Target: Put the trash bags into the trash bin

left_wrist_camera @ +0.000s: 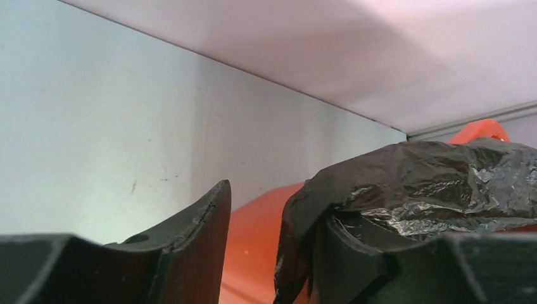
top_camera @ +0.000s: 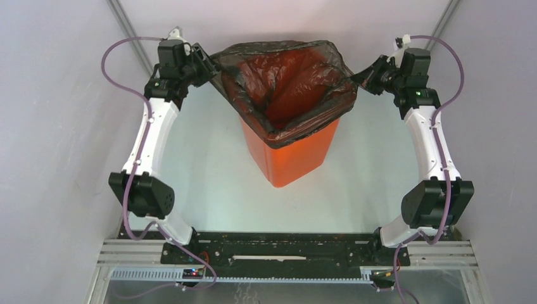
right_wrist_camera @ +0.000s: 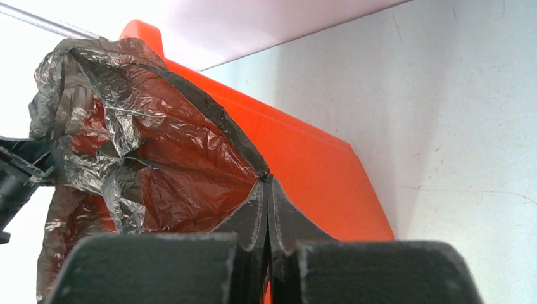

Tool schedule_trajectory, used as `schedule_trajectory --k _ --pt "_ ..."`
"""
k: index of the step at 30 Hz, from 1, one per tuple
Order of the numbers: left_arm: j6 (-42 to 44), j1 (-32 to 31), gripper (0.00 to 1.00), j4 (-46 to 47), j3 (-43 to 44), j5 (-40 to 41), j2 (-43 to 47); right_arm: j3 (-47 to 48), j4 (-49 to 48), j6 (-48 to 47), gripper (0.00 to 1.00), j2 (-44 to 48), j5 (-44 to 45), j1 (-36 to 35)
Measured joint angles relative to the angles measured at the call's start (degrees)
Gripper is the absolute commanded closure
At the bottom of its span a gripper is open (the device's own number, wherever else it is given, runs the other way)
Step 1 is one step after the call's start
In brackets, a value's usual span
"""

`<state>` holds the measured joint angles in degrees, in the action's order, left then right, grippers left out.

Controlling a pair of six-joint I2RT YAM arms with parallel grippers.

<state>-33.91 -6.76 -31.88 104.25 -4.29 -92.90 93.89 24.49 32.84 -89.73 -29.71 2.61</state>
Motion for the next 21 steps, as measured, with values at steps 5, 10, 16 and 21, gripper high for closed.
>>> schedule_trajectory --k 5,10,16,21 --pt "-1.64 0.57 0.49 -0.87 1.64 -4.39 -5.49 0.0 -0.31 0.74 1.0 -2.23 -0.48 0.0" --pt "-2.19 0.7 0.41 -2.19 -1.92 -6.91 -5.99 -0.37 1.14 0.94 1.0 -5.11 -1.03 0.0" --pt "-2.1 0.76 0.32 -3.06 -5.9 -11.89 -5.84 -5.9 2.6 1.14 0.98 -3.67 -2.49 0.0" --pt "-3.23 0.98 0.28 -1.07 -8.72 -17.16 -4.35 -13.38 2.64 4.26 0.91 0.35 -5.99 -0.83"
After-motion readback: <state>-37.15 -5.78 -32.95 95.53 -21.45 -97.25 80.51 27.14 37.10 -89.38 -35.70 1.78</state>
